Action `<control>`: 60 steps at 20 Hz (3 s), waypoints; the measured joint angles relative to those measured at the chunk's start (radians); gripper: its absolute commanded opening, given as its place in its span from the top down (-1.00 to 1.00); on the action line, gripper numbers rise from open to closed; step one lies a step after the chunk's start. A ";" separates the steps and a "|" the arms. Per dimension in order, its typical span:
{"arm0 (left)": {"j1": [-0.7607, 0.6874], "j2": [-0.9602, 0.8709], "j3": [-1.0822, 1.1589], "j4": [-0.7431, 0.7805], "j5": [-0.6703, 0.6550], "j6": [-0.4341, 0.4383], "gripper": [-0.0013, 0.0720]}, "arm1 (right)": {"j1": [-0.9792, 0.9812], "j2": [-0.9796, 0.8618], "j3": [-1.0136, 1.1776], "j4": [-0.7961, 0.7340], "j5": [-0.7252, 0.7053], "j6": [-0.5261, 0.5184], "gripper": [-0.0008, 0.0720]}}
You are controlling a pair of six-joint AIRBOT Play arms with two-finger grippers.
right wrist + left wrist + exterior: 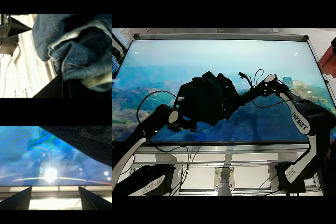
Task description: Fold the clothes and pants, and hang the long-sleeved shirts on hangers.
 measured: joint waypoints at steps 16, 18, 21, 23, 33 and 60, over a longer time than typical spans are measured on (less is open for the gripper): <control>-0.001 0.316 0.003 -0.104 0.159 0.202 -0.24 | -0.515 0.396 0.151 -0.482 0.102 0.361 0.93; -0.010 0.328 0.003 -0.195 0.188 0.286 -0.24 | -0.562 0.414 0.138 -0.491 0.107 0.386 0.93; -0.076 0.293 0.015 -0.299 0.248 0.380 -0.24 | -0.583 0.425 0.084 -0.489 0.110 0.405 0.93; -0.148 0.232 0.047 -0.329 0.299 0.411 -0.25 | -0.582 0.428 0.045 -0.488 0.103 0.411 0.93; -0.130 -0.245 0.237 -0.492 0.404 0.475 -0.73 | -0.566 0.430 -0.022 -0.477 0.076 0.414 0.93; 0.080 -0.559 0.251 -1.135 0.163 1.232 -0.51 | -0.566 0.430 -0.024 -0.476 0.070 0.409 0.93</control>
